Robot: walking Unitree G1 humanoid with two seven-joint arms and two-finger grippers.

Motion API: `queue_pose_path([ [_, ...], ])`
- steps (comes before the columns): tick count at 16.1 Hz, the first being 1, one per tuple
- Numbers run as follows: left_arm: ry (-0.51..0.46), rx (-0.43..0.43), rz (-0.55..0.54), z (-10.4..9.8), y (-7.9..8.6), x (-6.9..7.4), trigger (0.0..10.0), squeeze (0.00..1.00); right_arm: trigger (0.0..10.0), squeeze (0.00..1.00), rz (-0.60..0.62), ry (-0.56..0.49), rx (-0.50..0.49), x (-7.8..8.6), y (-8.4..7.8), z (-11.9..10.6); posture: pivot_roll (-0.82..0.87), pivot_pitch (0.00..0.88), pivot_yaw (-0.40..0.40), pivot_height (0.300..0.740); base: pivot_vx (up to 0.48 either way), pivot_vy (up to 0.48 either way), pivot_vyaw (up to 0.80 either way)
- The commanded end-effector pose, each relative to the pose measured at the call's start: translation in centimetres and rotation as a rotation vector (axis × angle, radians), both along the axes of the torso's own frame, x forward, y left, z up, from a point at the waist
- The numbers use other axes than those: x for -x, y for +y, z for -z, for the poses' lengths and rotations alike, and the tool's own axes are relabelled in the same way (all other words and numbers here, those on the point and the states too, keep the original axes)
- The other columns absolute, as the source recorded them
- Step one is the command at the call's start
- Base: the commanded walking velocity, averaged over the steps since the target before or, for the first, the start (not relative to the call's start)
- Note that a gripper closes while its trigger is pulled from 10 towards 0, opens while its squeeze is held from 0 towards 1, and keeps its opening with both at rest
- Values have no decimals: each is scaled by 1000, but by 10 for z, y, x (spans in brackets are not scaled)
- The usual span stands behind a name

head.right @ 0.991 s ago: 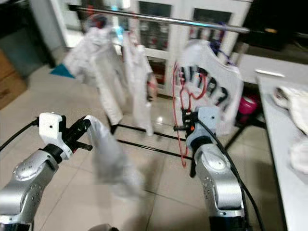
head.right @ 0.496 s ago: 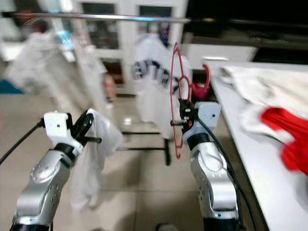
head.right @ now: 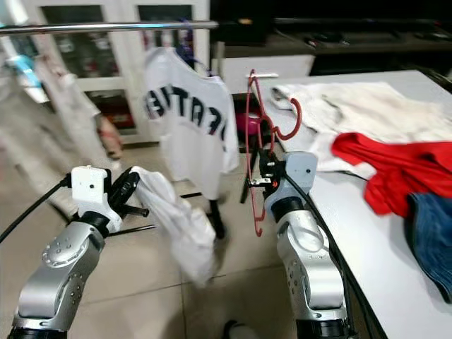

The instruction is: Hang hanger

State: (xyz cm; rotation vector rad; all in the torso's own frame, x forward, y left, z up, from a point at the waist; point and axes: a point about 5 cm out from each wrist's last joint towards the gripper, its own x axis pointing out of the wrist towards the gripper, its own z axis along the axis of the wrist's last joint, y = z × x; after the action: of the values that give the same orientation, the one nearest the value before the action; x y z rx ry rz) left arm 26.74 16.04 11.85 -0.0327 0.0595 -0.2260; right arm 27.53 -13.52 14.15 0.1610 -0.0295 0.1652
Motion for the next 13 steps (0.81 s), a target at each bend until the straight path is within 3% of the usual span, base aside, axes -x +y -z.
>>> queue_pose_path([
  [1,-11,-18,16,-4,-2,-2,10000,0,10000,0,22,16,10,1,-4,3,-8,0,13,740,0,0,-800],
  [6,-8,-28,25,-5,0,-1,10000,0,10000,0,18,39,12,4,2,6,-4,0,34,740,0,0,-800],
  [8,-13,-36,34,-9,1,-11,10000,0,10000,0,33,42,24,7,1,7,-18,0,50,740,0,0,-800],
  [13,24,27,61,-3,-7,-7,10000,0,10000,0,6,-14,-39,10,1,0,-36,0,65,740,0,0,-800],
])
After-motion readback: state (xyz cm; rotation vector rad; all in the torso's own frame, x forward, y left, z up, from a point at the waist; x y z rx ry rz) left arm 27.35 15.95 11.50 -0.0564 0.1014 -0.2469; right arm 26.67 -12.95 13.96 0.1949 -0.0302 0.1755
